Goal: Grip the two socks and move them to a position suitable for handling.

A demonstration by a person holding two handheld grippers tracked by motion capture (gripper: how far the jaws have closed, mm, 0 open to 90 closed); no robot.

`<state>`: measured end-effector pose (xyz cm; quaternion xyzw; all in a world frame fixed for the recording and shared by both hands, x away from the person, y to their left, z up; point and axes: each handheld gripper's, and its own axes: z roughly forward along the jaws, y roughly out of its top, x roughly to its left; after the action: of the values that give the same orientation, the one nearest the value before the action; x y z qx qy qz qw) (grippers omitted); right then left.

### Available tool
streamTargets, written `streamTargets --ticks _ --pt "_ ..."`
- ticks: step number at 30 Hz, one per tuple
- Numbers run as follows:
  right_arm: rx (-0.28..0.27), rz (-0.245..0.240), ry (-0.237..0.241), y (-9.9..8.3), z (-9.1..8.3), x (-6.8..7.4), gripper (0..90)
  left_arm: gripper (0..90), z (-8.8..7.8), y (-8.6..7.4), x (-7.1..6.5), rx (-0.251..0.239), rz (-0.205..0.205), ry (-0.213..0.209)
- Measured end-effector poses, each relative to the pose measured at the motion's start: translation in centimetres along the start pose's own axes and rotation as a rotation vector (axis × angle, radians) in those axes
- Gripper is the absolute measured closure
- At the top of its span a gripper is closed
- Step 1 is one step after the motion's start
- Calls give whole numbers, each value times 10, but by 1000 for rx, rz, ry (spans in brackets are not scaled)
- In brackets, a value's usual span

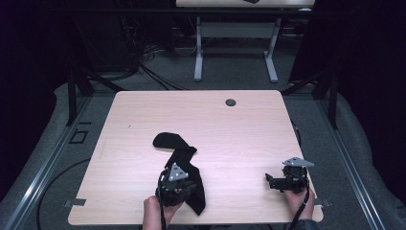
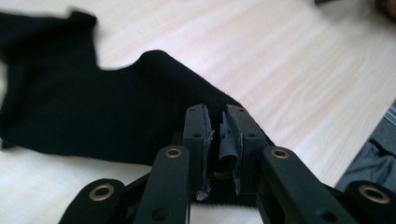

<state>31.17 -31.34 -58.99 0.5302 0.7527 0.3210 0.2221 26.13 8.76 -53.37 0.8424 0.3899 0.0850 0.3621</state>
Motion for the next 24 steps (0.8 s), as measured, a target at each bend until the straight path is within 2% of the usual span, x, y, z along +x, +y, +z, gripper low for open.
streamTargets --ticks 3,5,6,7,10,12,14,19,21,22,24 --pt "1 0 0 0 0 0 26 759 9 -8 1 16 -16 -8" --pt "1 0 -1 0 0 0 26 622 15 -11 3 33 -28 -13" --pt "0 0 -3 0 0 0 26 622 16 -11 5 38 -30 -18" --pt "-1 1 0 0 0 0 26 523 14 -11 6 36 -25 -24" --pt "0 3 -6 0 0 0 27 410 6 -8 11 0 -31 -12" --pt "0 7 -6 0 0 1 31 341 -2 -4 20 -20 -30 5" --pt "5 13 -5 0 -1 1 33 312 -7 0 29 -37 -43 26" --pt "20 26 -3 2 -2 1 35 288 -13 13 64 -46 -66 118" --pt "-1 75 59 3 -6 3 58 288 -11 20 77 -34 -71 152" --pt "-11 88 67 5 -9 9 63 289 -11 22 81 -32 -69 157" --pt "-19 82 100 9 -14 19 66 295 -8 26 87 -28 -73 175"
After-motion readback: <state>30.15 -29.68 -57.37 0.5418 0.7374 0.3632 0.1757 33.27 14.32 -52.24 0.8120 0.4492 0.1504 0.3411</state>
